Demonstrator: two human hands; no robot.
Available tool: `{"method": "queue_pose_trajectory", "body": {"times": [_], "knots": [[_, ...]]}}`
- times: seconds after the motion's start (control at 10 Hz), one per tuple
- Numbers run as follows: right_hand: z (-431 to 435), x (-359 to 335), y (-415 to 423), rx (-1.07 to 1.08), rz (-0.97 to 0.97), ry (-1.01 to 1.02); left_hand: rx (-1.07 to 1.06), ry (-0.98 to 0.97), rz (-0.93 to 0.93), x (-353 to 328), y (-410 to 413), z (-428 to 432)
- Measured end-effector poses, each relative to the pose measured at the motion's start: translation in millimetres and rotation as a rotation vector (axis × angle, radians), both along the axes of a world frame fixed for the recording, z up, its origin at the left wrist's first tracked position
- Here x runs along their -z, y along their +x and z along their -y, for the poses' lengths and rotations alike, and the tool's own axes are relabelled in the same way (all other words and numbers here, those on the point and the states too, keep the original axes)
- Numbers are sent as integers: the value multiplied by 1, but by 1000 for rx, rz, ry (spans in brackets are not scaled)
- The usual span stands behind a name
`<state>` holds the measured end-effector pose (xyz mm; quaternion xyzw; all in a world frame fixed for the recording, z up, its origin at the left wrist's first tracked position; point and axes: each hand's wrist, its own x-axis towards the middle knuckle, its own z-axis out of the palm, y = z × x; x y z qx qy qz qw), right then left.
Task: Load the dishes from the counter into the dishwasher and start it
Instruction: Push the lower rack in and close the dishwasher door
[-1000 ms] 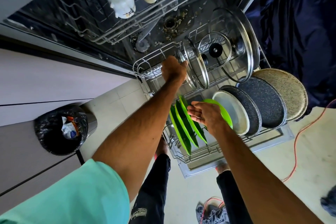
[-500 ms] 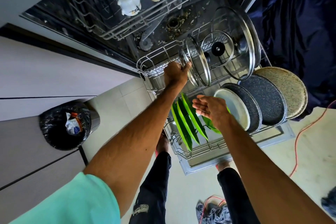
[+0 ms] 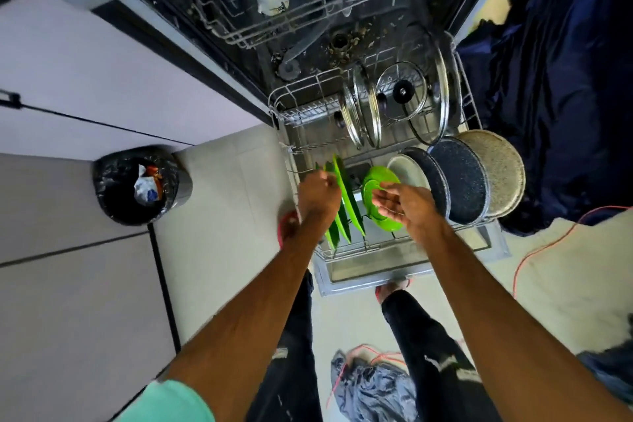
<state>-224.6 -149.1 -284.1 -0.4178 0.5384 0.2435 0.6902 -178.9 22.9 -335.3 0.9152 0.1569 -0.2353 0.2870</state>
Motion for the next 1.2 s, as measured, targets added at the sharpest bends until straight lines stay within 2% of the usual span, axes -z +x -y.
{"method": "queue_pose_trajectory", "body": {"times": [0.1, 0.2, 0.3, 0.4, 0.5, 0.6, 0.8, 0.9, 1.2], "knots": [[12, 2, -39, -18, -37, 8, -257, -172, -193, 1, -59, -2], [14, 23, -94, 30, -109, -49, -567, -430, -554, 0, -105, 10], [13, 54, -137, 107, -187, -100, -641, -521, -875, 18, -136, 12], [23, 93, -148, 177, -186, -120, -820, -626, -893, 57, -154, 13], [42, 127, -137, 219, -101, -60, -1135, -740, -708, 86, -150, 23], [57, 149, -126, 280, -84, -21, -1373, -780, -601, 103, -145, 29], [58, 149, -111, 365, -87, 30, -1473, -857, -608, 113, -134, 21], [57, 151, -81, 427, -70, 71, -1443, -840, -562, 120, -107, 20], [48, 168, -7, 385, 2, 6, -1373, -846, -474, 119, -24, 12]]}}
